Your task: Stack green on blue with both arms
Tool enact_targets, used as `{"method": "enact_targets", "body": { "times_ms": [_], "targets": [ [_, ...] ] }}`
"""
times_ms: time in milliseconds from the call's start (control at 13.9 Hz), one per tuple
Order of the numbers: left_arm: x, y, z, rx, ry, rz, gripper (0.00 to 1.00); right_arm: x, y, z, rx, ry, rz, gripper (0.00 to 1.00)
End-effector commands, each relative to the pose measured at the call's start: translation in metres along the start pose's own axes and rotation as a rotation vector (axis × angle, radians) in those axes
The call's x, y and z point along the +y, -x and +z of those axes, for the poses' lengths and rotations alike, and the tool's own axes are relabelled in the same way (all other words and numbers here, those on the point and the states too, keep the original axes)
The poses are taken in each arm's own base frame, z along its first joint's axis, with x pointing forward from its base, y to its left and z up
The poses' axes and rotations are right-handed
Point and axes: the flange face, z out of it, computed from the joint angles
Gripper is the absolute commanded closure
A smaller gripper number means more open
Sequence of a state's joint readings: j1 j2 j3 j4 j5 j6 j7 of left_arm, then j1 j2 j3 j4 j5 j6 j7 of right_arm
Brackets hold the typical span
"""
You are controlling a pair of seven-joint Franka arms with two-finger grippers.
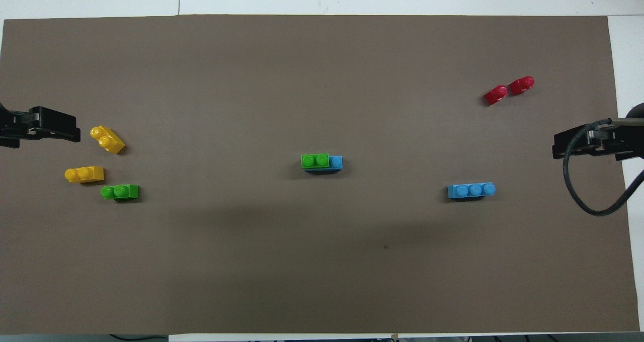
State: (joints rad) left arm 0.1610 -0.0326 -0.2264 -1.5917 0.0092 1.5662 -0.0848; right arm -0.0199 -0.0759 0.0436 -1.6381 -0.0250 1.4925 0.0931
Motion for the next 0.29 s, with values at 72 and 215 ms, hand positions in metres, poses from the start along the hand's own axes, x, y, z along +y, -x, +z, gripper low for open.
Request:
{"method": "enact_targets", "body": {
  "times_ms": [72,215],
  "targets": [
    [0.0026,0.0089,-0.0030,-0.007,0.010,0.006,0.00,0.0071,0.0076,-0.0005,-0.016,-0.005,0.007,0.00],
    [0.0026,0.0087,-0.0031,-0.005,0.010,0.006,0.00,0.0046,0.0079,-0.0006,-0.016,-0.012,0.003,0.00]
  ]
}}
